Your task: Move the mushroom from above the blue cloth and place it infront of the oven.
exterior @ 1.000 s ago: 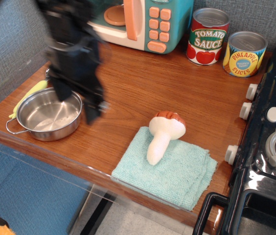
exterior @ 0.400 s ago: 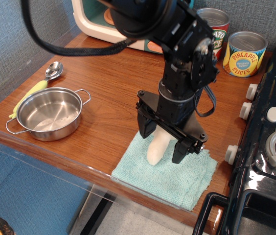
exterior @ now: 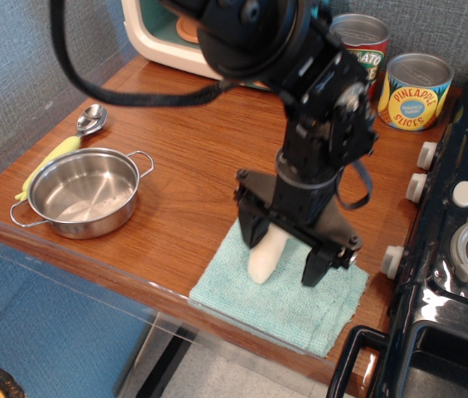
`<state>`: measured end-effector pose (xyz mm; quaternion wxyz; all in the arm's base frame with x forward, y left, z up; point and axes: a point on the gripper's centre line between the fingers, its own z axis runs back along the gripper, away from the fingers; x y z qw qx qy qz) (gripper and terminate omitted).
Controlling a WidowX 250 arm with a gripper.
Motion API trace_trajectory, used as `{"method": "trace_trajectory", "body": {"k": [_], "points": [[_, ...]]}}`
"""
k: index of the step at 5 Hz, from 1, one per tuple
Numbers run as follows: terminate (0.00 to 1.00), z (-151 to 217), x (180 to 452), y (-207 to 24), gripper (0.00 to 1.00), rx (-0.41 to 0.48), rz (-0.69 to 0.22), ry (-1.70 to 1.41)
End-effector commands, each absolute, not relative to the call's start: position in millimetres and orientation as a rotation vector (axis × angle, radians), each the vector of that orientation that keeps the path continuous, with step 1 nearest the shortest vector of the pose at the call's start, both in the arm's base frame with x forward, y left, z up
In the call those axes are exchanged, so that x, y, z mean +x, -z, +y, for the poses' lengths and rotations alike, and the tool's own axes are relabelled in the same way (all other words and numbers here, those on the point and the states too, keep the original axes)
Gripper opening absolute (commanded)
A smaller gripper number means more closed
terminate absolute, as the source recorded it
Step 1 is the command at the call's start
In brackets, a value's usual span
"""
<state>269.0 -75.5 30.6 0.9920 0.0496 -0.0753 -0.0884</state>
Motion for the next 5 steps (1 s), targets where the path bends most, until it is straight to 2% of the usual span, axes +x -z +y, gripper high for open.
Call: {"method": "trace_trajectory", "body": {"k": [1,2,3,4,5], "points": [[0.0,-68.6,267.1,-29.5,0.0,0.093,-0.138,0.179],[0.0,-64.1,270.0,-39.8,0.0,0.089,-0.15,0.193],[0.0,-57.9,279.2,-71.4,0.0,0.069,-0.198,0.223],[0.0,-41.2,290.1,-114.3,0.0,0.051,-0.259,0.243],[0.0,8.9,307.5,-138.7,0.0,0.06,-0.279,0.196]]}}
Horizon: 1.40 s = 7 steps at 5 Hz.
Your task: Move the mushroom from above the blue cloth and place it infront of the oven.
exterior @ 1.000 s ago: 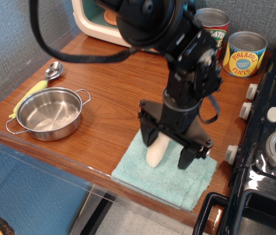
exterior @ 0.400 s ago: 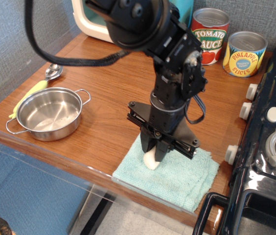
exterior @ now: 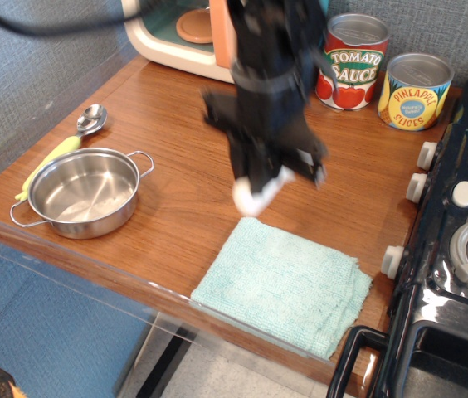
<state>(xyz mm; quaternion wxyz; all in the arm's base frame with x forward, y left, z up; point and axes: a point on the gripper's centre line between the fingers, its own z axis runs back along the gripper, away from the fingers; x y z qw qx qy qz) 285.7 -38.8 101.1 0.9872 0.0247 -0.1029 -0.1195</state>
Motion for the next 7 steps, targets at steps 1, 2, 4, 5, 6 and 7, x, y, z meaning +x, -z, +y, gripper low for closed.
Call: {"method": "trace_trajectory", "body": {"k": [1,2,4,5,6,7], "points": [[0.0,57.5,339.9,-136.2,0.0,0.106,-0.275,0.186],[0.0,105.9,372.0,-119.1,0.0,0.143,-0.258,0.232],[0.0,177.5,388.8,-71.8,0.0,0.154,-0.183,0.323],[0.0,184.6,392.3,-58.7,0.0,0.137,-0.161,0.325],[0.0,177.2,393.3,-54.3,1.0,0.112,-0.136,0.34],[0.0,169.1,394.3,-70.8,1.0,0.117,-0.148,0.338]]}}
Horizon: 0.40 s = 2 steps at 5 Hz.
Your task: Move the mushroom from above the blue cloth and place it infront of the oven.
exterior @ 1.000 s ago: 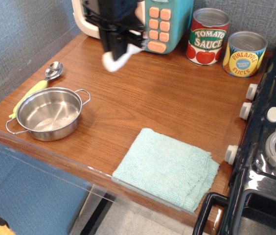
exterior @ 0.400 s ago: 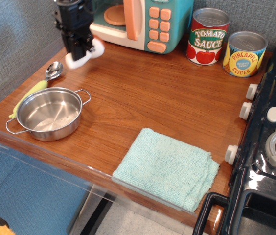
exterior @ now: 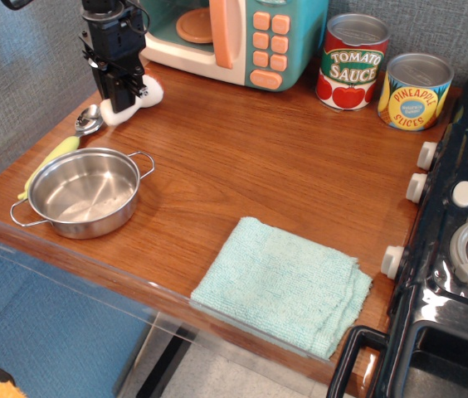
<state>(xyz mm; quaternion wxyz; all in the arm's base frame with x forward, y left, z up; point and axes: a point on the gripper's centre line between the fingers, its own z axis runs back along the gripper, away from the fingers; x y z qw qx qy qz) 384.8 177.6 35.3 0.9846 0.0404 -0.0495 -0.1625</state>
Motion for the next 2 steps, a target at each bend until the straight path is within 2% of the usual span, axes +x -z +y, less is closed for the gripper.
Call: {"method": "trace_trajectory", "body": {"k": [1,2], "points": [[0.0,166.1,390.0,-121.4,1.0,0.139,-0.213,0.269],[0.0,162.7,370.3,-157.9,1.0,0.16,-0.215,0.199]]}}
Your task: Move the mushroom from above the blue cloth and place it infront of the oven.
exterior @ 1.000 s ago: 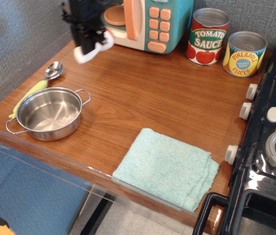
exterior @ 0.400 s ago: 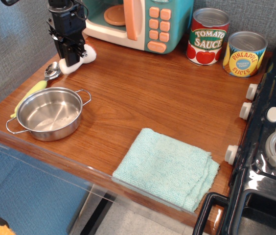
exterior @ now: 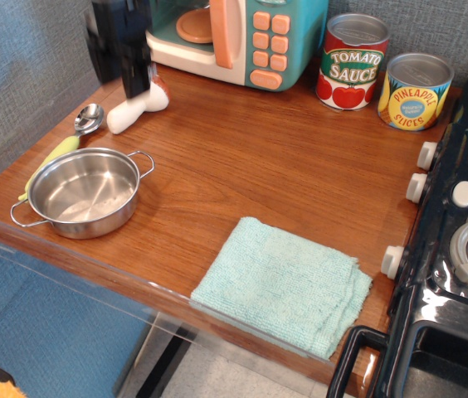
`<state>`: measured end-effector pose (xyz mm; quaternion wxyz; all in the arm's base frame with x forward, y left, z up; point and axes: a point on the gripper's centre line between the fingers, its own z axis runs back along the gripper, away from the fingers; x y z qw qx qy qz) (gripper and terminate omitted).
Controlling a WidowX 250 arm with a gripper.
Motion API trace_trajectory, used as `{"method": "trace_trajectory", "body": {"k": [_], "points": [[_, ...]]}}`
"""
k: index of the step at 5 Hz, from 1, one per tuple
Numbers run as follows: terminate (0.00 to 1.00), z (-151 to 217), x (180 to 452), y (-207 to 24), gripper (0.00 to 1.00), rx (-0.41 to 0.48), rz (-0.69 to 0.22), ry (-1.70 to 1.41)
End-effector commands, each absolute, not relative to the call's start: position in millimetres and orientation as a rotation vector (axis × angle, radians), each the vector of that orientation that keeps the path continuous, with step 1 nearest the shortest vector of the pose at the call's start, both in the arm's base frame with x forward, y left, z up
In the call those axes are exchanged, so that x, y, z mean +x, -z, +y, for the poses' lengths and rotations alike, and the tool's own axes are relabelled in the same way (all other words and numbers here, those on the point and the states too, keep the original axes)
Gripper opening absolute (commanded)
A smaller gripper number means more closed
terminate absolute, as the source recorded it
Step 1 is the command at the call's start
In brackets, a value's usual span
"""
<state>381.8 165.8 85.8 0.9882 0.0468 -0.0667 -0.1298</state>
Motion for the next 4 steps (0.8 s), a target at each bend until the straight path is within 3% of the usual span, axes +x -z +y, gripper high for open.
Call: {"method": "trace_trajectory", "body": {"k": [1,2,3,4], "points": [[0.0,160.3,351.6,-164.4,1.0,0.154,-0.207,0.175],[0.0,157.0,341.3,-161.0,1.0,0.216,-0.203,0.12],[0.0,157.0,341.3,-161.0,1.0,0.216,-0.203,0.12],[1.0,157.0,341.3,-161.0,1.0,0.216,-0.203,0.12]]}}
